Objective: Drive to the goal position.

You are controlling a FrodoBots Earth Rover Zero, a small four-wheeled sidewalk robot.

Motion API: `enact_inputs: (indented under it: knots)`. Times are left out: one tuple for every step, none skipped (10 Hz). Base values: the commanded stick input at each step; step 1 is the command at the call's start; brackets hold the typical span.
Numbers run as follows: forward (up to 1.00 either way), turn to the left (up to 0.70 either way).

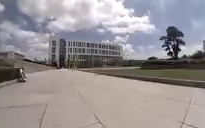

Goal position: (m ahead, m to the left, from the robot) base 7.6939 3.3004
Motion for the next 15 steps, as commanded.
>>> enact_inputs:
  knots:
    - [0.7, 0.35]
    - [0.7, 0.35]
    - [0.7, 0.35]
    - [0.7, 0.35]
    - [0.7, 0.35]
    - [0.7, 0.35]
    - [0.7, 0.16]
    - [0.7, 0.0]
    - [0.7, 0.0]
    - [0.7, 0.0]
    - [0.7, 0.0]
    - [0.7, 0.0]
    - [0.7, 0.0]
    - [0.7, 0.0]
    - [0.7, 0.0]
